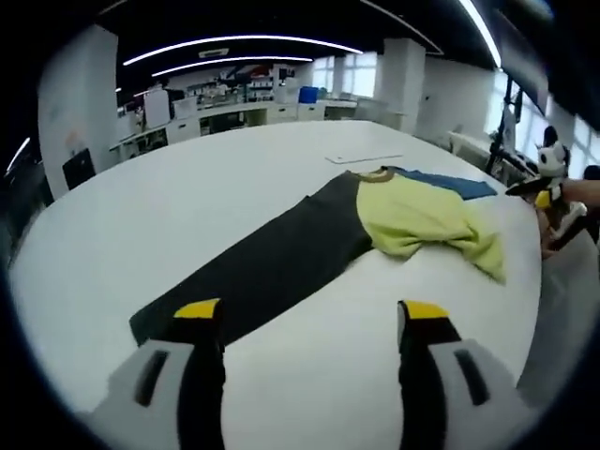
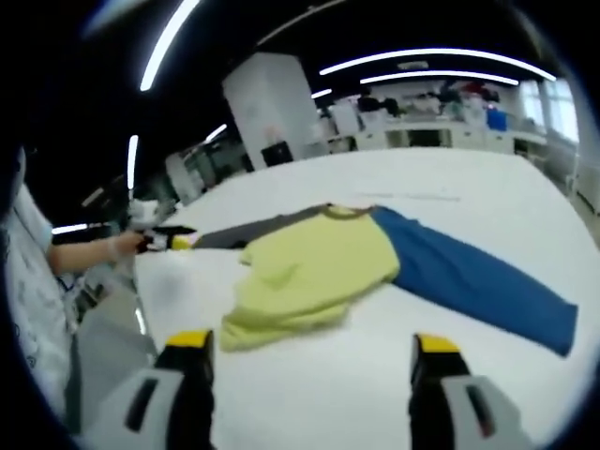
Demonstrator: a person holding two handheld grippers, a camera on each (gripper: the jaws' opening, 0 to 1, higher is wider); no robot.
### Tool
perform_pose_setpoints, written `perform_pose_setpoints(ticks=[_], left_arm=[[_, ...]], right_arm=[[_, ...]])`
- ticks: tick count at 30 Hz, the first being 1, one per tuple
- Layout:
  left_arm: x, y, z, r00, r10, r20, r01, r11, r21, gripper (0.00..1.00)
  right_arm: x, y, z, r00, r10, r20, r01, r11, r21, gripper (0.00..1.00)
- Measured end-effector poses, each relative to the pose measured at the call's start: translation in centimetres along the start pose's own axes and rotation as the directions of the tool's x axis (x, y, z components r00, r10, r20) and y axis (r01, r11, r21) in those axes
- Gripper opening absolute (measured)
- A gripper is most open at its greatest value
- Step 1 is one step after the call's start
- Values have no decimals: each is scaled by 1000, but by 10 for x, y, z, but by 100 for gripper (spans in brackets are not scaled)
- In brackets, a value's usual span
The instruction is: Fold the garment on the visible template until the final outline fits inside the template.
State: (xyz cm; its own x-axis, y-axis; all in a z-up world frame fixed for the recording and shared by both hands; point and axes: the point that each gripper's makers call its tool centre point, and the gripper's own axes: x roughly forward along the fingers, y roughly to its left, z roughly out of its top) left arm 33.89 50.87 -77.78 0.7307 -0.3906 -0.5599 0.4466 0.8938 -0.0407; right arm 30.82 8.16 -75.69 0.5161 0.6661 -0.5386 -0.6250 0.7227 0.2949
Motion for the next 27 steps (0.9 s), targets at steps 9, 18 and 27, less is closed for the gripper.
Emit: perform_pose_setpoints(ticks=[9,18,27], left_arm=[[-6,-73,8,991,-127,29,126,991,49,80],[-16,-126,29,969,-239,70,232,969,89,97],[-16,-143,32,961,-266,73,257,960,112,99]], right_arm=[[3,11,3,1000,23,-19,-24,999,-49,86],[8,18,-2,999,37,-30,-39,997,-70,86],[14,41,3,995,78,-55,-87,979,-183,83]])
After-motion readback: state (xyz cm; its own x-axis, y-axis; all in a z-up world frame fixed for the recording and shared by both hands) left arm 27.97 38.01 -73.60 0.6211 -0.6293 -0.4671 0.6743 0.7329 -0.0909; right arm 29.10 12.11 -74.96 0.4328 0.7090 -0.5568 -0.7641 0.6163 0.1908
